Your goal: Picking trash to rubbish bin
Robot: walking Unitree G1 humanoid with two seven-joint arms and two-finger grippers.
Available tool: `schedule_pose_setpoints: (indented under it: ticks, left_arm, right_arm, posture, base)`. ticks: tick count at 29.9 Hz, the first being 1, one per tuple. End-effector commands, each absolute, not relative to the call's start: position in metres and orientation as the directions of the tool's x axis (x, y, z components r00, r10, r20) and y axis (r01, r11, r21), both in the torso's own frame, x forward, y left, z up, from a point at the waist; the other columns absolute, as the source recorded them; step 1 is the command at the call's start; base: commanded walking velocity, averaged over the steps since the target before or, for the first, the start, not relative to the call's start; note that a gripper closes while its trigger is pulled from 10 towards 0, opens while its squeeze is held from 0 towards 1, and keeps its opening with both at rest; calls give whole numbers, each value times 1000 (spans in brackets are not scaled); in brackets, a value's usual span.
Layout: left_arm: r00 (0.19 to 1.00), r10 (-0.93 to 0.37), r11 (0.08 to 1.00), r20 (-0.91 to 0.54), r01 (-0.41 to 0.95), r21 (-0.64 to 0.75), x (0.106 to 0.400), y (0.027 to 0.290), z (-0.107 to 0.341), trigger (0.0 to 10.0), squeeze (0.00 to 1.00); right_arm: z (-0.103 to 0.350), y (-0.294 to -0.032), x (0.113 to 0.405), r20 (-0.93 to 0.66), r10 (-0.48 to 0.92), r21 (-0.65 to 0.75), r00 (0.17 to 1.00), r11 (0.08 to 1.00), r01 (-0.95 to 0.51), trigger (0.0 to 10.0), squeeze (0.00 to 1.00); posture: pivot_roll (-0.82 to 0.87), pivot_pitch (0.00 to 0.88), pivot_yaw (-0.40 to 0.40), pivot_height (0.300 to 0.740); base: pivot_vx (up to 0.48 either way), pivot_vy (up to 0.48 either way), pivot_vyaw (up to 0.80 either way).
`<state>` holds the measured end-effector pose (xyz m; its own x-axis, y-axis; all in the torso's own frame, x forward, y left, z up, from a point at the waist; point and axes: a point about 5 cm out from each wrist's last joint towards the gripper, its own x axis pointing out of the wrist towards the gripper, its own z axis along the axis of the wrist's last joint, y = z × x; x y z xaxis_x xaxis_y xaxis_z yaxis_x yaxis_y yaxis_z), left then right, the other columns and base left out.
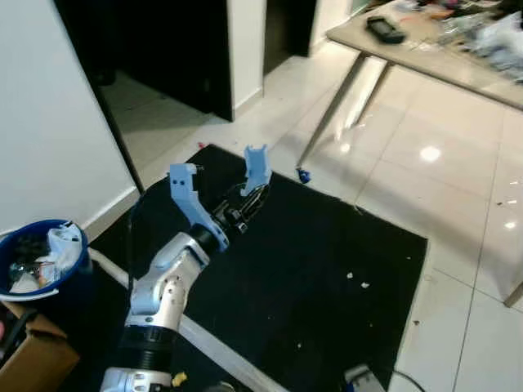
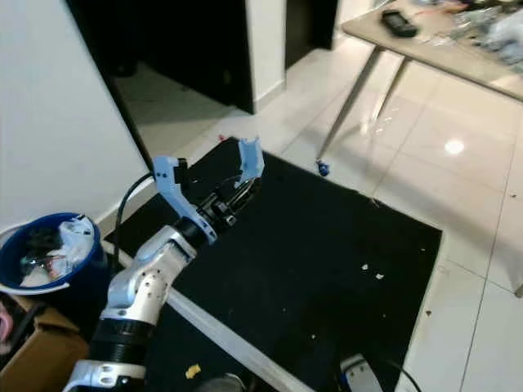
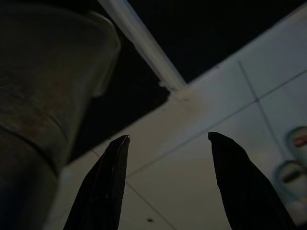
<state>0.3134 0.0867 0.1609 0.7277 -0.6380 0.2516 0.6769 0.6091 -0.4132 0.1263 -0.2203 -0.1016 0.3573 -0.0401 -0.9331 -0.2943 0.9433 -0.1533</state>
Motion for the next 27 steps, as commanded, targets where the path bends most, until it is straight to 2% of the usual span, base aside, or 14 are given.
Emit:
schedule_pose_setpoints:
  ticks: [1,27]
  left_arm:
    - [742,-628,630,235,661,-407,313,91,157,10000,0]
    - [739,-633,634,229,665,-395,312,89,154,10000,0]
  right_arm:
    - [-104,-218,120,-942,-29,-134,333,946,-295,10000,0]
    - [-101,-219,131,-940,-29,-135,341,947,-292,10000,0]
  posture:
    - [52,87,-15,740]
    - [55,89,-8,740]
  base:
    - [0,0,688]
    - [0,0,688]
